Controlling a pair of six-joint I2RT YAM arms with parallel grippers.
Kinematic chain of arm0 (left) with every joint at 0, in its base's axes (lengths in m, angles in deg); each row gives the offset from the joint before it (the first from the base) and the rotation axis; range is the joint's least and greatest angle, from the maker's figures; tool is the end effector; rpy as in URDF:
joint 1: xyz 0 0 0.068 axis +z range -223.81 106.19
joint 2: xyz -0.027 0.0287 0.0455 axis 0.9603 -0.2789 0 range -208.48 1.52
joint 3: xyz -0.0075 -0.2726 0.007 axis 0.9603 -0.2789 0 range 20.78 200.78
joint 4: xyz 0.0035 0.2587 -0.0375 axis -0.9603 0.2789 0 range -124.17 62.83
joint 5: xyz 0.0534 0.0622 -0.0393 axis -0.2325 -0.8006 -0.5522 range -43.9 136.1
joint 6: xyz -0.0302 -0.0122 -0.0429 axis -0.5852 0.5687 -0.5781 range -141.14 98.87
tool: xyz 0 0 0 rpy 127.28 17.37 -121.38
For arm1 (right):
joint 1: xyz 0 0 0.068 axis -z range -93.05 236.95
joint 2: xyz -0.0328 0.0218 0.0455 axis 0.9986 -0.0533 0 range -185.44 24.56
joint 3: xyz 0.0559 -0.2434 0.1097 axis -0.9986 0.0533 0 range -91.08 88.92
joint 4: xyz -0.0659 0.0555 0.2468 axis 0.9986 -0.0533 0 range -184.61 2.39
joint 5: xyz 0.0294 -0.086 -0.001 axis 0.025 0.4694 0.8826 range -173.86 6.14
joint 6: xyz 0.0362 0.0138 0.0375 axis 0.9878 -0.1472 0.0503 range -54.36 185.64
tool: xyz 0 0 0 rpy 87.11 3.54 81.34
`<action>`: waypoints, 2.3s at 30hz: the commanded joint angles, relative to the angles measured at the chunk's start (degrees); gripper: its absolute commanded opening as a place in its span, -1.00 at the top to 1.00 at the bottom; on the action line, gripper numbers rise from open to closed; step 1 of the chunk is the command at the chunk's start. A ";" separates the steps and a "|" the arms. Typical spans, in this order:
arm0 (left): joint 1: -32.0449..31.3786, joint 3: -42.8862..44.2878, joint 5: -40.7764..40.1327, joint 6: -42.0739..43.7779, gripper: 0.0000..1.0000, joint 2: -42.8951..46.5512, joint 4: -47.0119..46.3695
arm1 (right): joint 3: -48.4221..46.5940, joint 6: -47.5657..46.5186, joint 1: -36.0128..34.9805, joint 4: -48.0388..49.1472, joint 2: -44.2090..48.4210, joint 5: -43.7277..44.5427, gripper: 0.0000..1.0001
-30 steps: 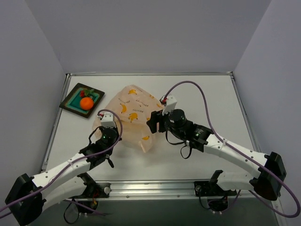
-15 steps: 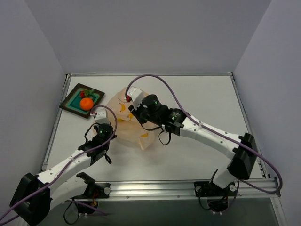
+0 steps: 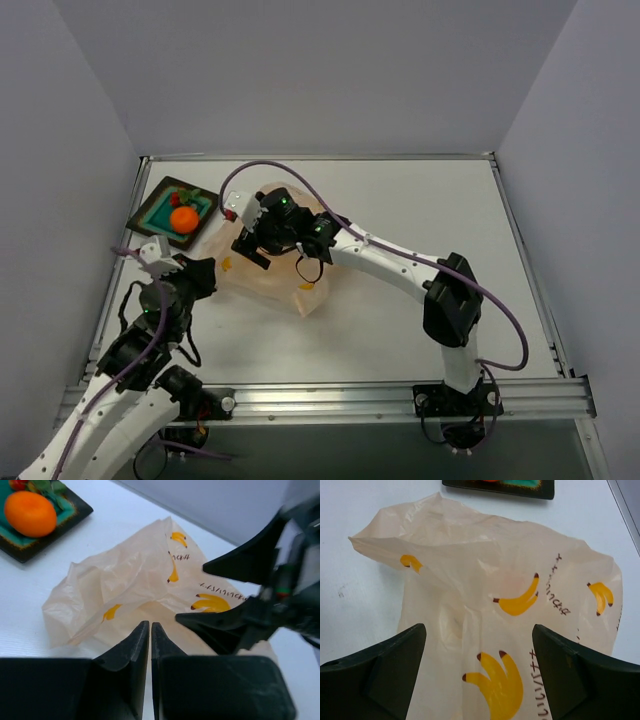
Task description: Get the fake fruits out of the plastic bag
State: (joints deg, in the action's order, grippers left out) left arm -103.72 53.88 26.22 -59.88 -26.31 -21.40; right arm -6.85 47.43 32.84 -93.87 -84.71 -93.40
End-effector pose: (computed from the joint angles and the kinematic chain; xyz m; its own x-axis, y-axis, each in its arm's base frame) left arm 0.1200 -0.0552 0.3049 -0.1990 -0.5646 -0.8010 0.0670 0.8076 -0.5859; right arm 0.2662 0.3776 0.3270 0.0899 -0.4014 -0.9115 -0.9077 0.3436 -0.2408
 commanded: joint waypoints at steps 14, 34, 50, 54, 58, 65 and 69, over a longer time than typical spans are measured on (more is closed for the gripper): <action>0.47 14.96 -10.27 -1.17 0.84 16.32 25.54 | -14.61 -19.13 -12.60 -2.79 -12.01 14.02 -0.68; 0.38 13.83 -9.92 1.21 0.83 19.22 28.18 | -28.59 -29.77 -13.66 -7.98 -27.22 12.88 -0.35; 0.29 1.80 6.86 -5.02 0.83 15.97 17.56 | -29.13 -25.03 -10.76 -6.23 -20.90 4.80 1.00; 0.38 -3.48 10.03 -6.70 0.88 12.29 10.27 | -29.04 -22.31 -10.76 -3.85 -19.05 3.13 1.00; 0.12 -6.12 10.65 -6.79 0.89 9.47 4.56 | -28.51 -19.32 -9.97 -1.31 -17.03 1.46 1.00; -1.20 -9.99 13.03 -6.96 0.89 2.01 -7.76 | -23.95 -10.18 -6.10 7.91 -11.59 -2.84 1.00; -4.45 -9.64 9.88 -6.35 0.88 1.54 -7.07 | -21.22 -7.01 -5.04 11.35 -8.33 -5.48 1.00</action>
State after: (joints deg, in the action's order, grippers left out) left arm -103.89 48.18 27.14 -65.45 -22.00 -40.55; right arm -25.87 29.17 30.06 -99.44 -104.77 -91.13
